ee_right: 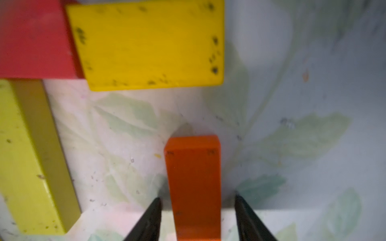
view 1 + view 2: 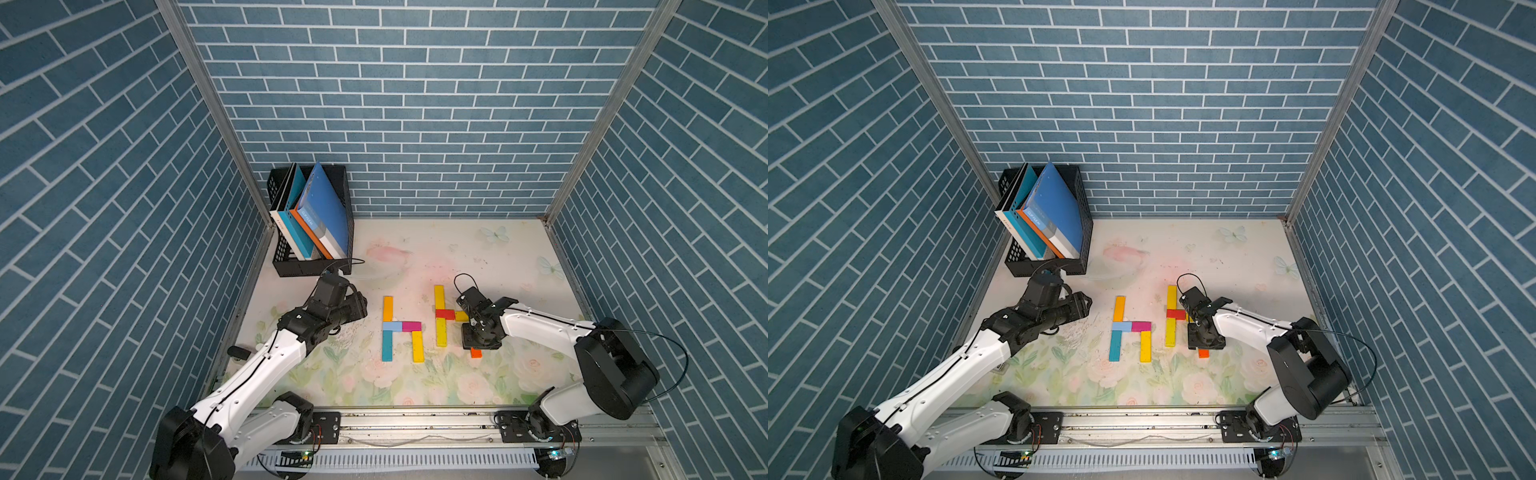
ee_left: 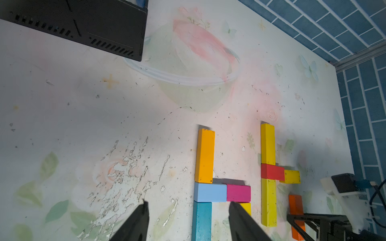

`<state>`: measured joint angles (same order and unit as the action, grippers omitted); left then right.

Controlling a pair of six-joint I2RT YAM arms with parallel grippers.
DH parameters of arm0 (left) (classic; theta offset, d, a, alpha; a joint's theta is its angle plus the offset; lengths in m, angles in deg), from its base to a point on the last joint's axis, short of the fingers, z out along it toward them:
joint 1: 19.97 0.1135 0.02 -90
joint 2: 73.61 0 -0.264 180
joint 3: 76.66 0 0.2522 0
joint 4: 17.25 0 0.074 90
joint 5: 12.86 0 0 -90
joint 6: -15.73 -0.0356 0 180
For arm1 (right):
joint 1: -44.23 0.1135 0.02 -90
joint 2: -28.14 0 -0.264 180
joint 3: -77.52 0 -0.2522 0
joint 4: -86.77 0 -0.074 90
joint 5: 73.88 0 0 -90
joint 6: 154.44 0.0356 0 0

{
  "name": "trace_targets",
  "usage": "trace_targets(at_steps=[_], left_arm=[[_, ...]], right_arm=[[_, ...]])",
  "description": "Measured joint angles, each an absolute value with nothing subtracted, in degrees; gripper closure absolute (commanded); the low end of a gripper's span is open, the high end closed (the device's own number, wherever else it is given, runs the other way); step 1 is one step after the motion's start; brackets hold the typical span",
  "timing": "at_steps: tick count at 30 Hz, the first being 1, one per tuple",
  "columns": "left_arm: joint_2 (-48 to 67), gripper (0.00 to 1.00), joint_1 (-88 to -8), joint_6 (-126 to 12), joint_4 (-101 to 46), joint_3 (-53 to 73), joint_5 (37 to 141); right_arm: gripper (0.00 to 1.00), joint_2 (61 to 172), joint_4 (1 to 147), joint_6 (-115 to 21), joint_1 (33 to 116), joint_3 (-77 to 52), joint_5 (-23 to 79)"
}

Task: Assemble the letter h with building blocks
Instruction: Assemble the building block at the center of the board.

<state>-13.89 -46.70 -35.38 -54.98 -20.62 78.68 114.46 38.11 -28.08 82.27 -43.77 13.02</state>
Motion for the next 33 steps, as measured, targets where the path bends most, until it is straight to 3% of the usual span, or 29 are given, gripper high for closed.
trace_targets(at_steps=[2,6,9,31,33], left_arm=[[-13.6,0.34,-46.7,-35.4,-54.9,-20.8,78.7],[-13.5,0.34,-46.5,-35.4,-54.6,-21.1,78.5],[-12.6,0.34,-46.5,-35.5,-54.5,-21.1,78.6],[-9.1,0.35,-46.5,-36.8,-52.8,-23.2,80.4],[-9.1,0.35,-46.5,-36.9,-52.7,-23.4,80.4]], right_arm=[[0.4,114.5,38.6,-28.6,82.2,-43.7,13.1],[0.61,114.3,38.9,-29.1,82.2,-43.7,13.3],[0.66,114.4,39.1,-28.9,82.1,-43.7,13.3],[0.69,119.0,39.4,-29.9,80.1,-39.3,11.9],[0.64,119.2,39.4,-30.0,80.1,-39.1,11.8]])
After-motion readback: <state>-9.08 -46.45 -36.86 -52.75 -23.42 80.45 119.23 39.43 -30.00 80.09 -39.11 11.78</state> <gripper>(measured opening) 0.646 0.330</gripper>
